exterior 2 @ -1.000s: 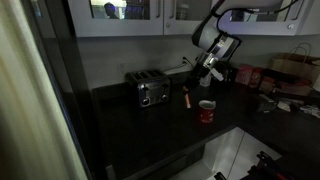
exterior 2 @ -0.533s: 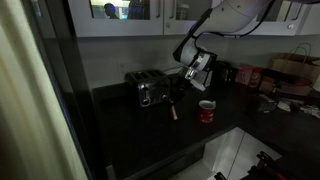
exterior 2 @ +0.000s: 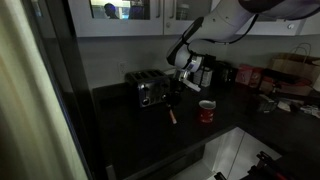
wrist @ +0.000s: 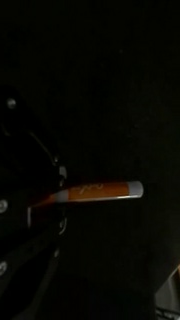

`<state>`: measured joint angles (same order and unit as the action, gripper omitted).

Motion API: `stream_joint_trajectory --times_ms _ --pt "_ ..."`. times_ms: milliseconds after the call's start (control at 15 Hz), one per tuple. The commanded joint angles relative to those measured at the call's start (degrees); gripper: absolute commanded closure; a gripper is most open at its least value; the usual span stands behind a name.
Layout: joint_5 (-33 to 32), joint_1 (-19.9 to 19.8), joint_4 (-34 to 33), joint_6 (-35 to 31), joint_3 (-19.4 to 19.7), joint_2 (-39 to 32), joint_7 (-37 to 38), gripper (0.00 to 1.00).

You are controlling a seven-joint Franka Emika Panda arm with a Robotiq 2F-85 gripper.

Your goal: Take the marker from the cup and put on the kitchen unit

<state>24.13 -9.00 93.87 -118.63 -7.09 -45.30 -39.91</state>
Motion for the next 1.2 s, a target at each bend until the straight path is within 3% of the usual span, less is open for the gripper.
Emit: stream_joint_trajectory --times_ms 0,200,267,333,600,800,1133 --pt "-3.0 0.4 -4.4 7.5 0.3 -2.2 9.8 0.95" --pt "-2.8 0.3 -6.6 11.4 0.0 -3.6 13.1 0.95" --pt "-3.2 0.6 -7.3 12.2 0.3 -4.0 13.9 0.56" --pt "-3.4 0.6 -7.8 12.8 0.3 -4.2 14.1 0.55" --pt "-3.3 0.0 -8.3 11.5 0.4 -4.3 13.5 0.26" --pt "-2.2 -1.3 -4.7 3.1 0.4 -1.8 10.3 0.03" --pt "-1.0 -3.7 0.8 -6.7 -0.3 2.6 9.2 0.0"
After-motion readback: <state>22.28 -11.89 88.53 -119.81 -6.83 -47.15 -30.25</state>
